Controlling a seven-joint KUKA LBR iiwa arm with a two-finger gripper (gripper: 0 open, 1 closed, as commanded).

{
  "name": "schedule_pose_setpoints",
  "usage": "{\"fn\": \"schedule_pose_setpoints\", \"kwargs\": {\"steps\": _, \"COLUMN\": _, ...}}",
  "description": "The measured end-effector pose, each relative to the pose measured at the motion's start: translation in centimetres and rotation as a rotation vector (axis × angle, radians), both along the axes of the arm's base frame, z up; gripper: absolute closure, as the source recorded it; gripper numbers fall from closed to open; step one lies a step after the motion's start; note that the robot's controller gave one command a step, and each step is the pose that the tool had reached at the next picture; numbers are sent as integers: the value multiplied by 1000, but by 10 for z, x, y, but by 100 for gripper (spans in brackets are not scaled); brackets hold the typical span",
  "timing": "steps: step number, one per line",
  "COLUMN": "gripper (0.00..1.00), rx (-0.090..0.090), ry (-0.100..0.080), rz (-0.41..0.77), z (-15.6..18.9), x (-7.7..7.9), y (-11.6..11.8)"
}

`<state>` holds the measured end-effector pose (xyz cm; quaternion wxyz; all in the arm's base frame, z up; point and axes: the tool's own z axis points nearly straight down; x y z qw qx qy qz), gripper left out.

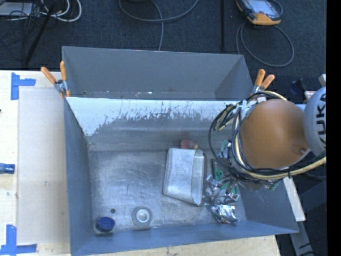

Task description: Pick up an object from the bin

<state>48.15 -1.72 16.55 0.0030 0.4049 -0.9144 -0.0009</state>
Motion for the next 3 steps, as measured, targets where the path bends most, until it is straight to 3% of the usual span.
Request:
{"fn": "schedule_pose_setpoints", "kwargs": {"steps": 1, "gripper": 100, "rx": 2, "ry": -9, "rz": -6, "z": 46, "x": -3, "y": 8}}
{"fn": "schedule_pose_setpoints", "kwargs": {"steps": 2, "gripper": 0, "rx": 2, "ry": -5, "rz": -10, "z": 44, "x": -4, "y": 8}}
{"fn": "schedule_pose_setpoints", "kwargs": {"steps": 3, "gripper": 0, "rx": 3, "ry": 0, "rz": 203, "z": -67, "x": 16, "y": -31}}
